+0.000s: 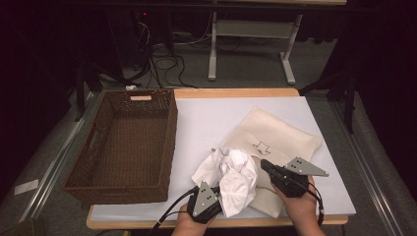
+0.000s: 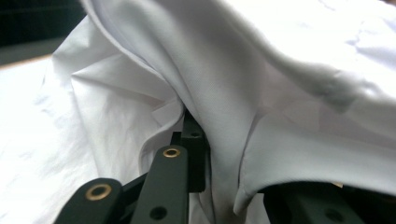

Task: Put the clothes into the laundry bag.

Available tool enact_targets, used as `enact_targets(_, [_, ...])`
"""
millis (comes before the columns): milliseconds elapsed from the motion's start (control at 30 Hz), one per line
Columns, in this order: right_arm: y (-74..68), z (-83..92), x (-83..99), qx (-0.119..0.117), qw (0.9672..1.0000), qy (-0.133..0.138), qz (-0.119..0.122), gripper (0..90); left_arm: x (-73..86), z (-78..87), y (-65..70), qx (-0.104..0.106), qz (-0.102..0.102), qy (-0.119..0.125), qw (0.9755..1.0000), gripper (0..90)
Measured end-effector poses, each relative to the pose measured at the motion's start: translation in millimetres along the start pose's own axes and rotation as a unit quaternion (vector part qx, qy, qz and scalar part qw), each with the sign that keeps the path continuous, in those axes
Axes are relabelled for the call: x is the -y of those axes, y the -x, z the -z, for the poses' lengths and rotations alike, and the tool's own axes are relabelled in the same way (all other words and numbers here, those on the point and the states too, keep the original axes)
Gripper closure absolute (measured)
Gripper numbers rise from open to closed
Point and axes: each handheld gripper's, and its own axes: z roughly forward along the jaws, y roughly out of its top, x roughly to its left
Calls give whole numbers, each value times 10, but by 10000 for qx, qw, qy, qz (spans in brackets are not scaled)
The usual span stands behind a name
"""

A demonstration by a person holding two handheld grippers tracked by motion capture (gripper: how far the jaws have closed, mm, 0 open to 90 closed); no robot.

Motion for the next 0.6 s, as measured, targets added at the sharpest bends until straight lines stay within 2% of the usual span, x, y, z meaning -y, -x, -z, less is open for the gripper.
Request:
enact_targets(200, [6,-4,4,-10,10000,0,-25,883,-74,-129,-15,-91,92,-119,9998,771])
enact_targets(333, [3,-5,8,-45,10000,4,-53,883,-85,-320,-52,-160,344,-292,9989,770])
enact_targets(600, [15,4,-3,-59,9999,52,-65,883,-143,-566,-62,-311,267,-599,9974,761])
